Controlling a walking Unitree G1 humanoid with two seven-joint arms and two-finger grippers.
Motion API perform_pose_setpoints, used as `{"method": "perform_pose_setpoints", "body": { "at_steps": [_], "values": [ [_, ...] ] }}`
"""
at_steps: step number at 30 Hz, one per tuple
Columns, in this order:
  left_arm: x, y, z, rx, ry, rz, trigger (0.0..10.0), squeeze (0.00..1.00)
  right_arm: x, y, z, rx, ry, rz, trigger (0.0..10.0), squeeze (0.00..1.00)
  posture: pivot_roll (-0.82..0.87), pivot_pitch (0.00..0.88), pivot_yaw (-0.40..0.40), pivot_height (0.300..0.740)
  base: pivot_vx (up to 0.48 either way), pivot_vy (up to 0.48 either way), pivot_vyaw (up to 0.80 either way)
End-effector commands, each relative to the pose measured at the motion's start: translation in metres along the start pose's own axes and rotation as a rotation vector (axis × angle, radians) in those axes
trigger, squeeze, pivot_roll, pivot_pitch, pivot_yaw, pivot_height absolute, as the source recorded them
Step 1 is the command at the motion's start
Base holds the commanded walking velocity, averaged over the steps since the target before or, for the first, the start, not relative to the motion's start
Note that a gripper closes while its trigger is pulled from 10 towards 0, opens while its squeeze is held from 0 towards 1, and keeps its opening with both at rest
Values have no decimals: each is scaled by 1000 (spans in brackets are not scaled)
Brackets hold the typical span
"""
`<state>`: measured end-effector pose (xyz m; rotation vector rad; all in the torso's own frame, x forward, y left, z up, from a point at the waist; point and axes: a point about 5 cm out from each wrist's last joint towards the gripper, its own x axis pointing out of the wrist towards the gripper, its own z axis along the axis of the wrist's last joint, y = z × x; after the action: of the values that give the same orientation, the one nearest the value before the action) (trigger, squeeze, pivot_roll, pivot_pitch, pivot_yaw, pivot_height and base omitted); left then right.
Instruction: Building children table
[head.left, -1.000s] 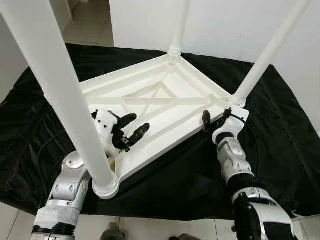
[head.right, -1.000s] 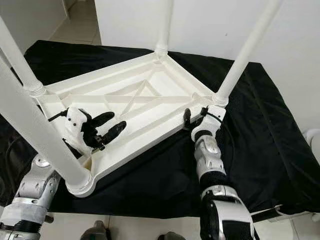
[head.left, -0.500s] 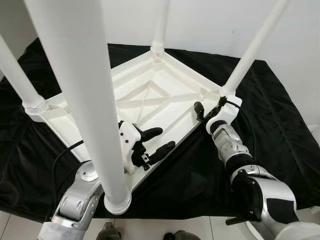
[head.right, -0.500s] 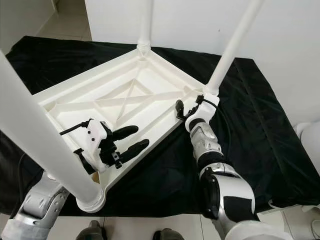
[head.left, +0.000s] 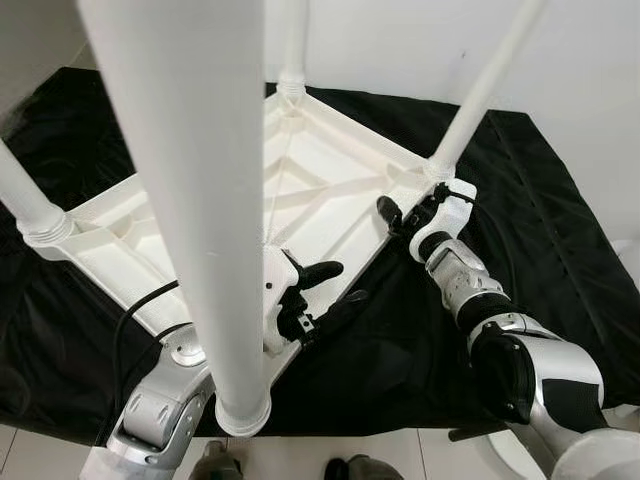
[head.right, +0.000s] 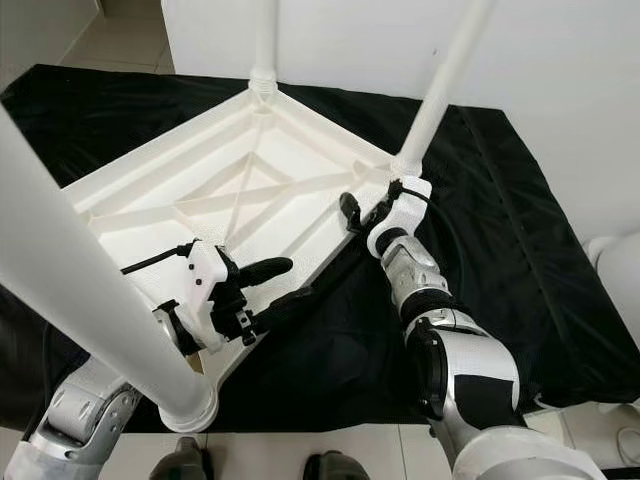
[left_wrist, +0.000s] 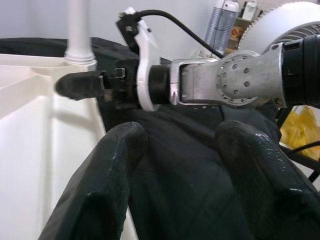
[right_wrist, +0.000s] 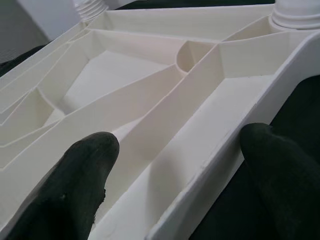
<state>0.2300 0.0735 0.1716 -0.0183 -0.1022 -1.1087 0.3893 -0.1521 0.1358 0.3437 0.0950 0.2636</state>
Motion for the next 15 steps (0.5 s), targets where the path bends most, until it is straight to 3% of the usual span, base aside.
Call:
{"method": "perform_pose_setpoints", "body": {
  "at_steps": [1, 7, 13, 15],
  "values": [
    [3, -6, 2, -1, -3, -35, 10000, 0, 5, 15, -5, -12, 35, 74, 10000, 0, 116, 96, -62, 740, 0, 0, 0],
    [7, -8, 4, -6, -3, -65, 10000, 0, 7, 29, -9, -107, 62, 168, 10000, 0, 97, 94, -44, 740, 0, 0, 0],
    [10, -10, 6, -5, -4, -84, 10000, 0, 4, 24, -11, -156, 60, 168, 10000, 0, 81, 89, -33, 740, 0, 0, 0],
    [12, -9, 6, 1, 0, -95, 10000, 0, 0, 15, -9, -182, 30, 122, 10000, 0, 79, 85, -31, 740, 0, 0, 0]
  ]
}}
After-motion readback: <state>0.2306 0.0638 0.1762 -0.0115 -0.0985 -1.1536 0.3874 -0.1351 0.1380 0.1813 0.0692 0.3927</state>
